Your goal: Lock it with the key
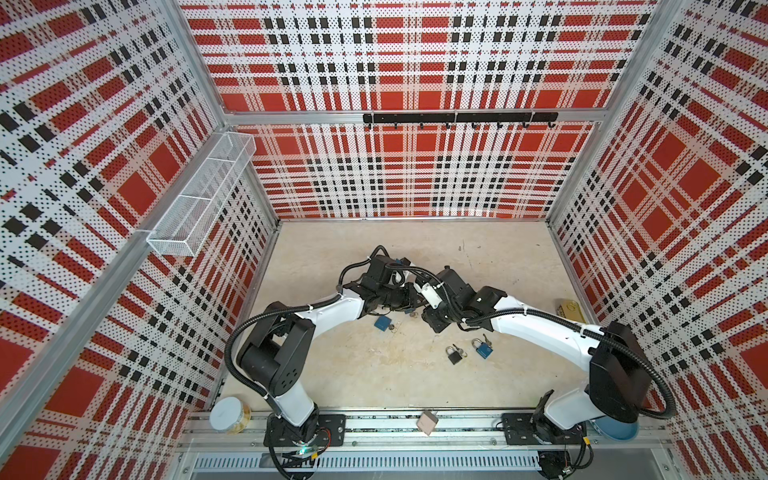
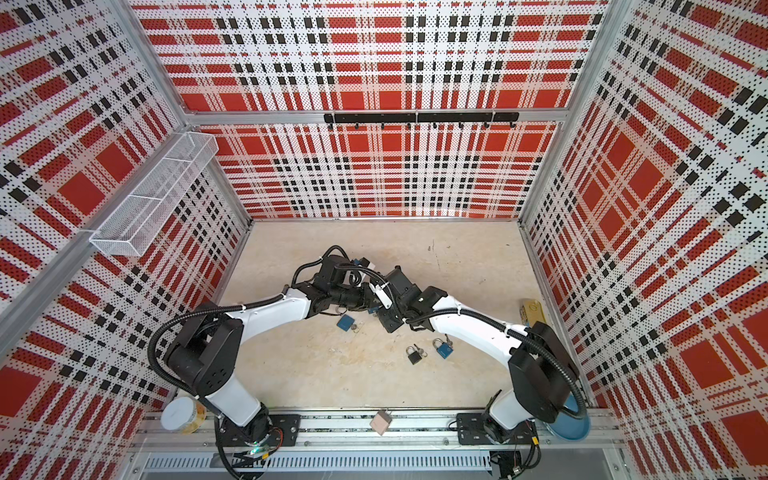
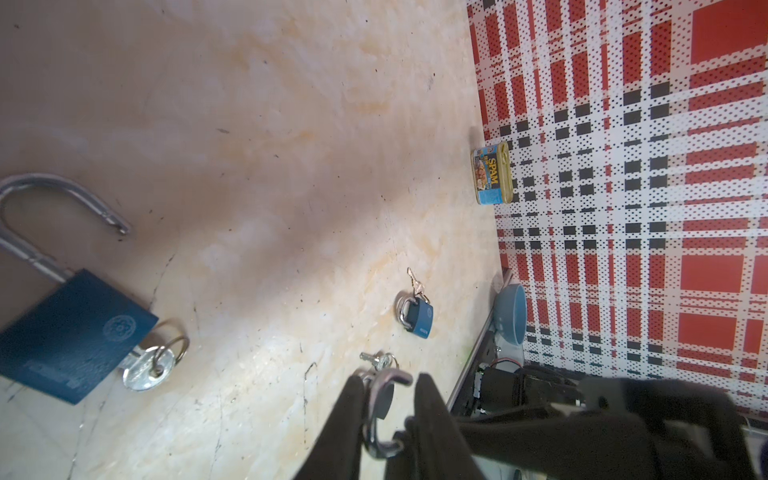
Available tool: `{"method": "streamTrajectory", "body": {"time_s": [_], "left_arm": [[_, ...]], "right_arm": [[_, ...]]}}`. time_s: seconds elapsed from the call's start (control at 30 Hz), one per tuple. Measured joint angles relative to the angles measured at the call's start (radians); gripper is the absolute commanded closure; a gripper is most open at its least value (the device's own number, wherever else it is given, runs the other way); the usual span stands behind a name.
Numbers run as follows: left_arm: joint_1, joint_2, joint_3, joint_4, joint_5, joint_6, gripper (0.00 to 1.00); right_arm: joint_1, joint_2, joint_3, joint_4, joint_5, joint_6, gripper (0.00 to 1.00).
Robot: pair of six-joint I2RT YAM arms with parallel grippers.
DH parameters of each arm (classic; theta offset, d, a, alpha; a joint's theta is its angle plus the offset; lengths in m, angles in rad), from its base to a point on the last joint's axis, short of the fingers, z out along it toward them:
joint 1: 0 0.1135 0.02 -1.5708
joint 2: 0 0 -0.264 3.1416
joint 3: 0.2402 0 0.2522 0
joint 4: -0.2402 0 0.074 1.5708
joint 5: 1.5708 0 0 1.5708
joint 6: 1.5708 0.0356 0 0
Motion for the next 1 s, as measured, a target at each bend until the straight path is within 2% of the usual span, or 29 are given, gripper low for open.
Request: {"method": "streamTrajectory", "body": {"time_s": [0.33, 0.7, 0.9, 1.0], "left_arm": [[0.000, 0.005, -0.003, 0.004, 0.000, -0.007, 0.85], [-0.002, 0.008, -0.006, 0.031, 0.028, -0.033, 1.00], [-0.002, 0.008, -0.008, 0.039, 0.030, -0.042, 1.00], [-0.002, 0.009, -0.016, 0.056, 0.034, -0.051, 1.00]], "right_arm": [[0.000, 0.000, 0.001, -0.002, 0.003, 0.000, 0.76], [0.000, 0.000, 0.003, -0.019, 0.008, 0.002, 0.76], [0.000, 0.000, 0.003, -0.019, 0.009, 0.002, 0.75], [0.000, -0.001, 0.003, -0.019, 0.010, 0.002, 0.69]]}}
